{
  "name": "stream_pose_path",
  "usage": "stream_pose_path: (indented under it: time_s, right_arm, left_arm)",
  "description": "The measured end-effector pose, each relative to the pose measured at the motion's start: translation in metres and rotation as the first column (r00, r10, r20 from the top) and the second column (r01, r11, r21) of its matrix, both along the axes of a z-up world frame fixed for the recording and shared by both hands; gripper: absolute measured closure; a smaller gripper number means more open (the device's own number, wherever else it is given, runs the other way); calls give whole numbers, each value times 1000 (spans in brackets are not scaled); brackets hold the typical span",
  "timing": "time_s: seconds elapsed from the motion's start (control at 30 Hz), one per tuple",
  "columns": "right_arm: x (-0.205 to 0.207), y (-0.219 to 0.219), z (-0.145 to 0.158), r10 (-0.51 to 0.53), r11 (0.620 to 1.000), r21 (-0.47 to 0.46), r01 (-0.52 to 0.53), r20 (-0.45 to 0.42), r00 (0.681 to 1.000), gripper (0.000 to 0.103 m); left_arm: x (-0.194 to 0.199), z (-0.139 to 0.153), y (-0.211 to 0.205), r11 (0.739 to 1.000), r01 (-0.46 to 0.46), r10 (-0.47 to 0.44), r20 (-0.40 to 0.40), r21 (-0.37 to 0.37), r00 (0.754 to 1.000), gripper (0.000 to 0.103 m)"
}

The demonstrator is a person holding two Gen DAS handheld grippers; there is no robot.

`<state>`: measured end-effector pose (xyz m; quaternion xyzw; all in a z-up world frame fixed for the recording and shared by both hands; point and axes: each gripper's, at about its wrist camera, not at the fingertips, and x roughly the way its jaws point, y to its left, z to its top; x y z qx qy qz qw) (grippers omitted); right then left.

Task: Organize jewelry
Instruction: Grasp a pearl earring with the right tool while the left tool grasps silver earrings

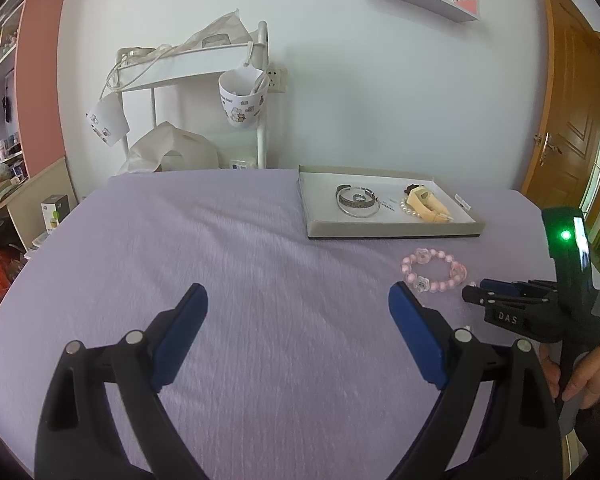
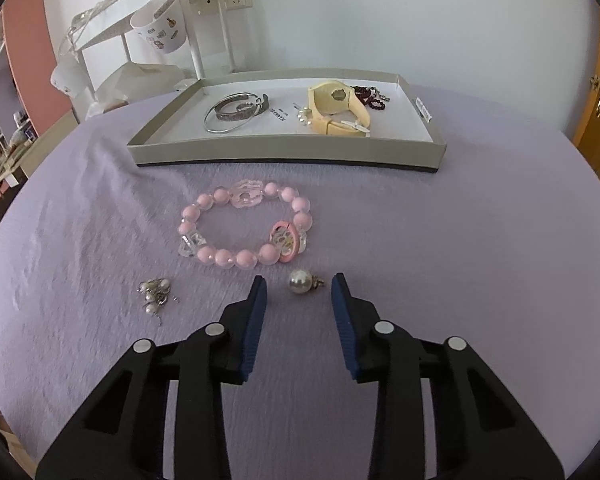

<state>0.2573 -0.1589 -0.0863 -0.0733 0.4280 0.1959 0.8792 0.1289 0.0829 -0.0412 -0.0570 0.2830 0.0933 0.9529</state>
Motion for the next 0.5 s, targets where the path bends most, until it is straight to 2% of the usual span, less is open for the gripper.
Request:
stream_pose_path:
  time_s: [0.3, 0.5]
  right_arm:
    - [2, 12, 0, 22, 998, -51, -21, 19, 1000, 82]
    - [-3, 6, 1, 17, 999, -46, -16, 12, 1000, 83]
  left_arm:
    - [4, -5, -8, 1000, 25, -25, -18, -12, 1000, 11]
    - [7, -9, -17, 998, 56, -56, -35, -14, 998, 11]
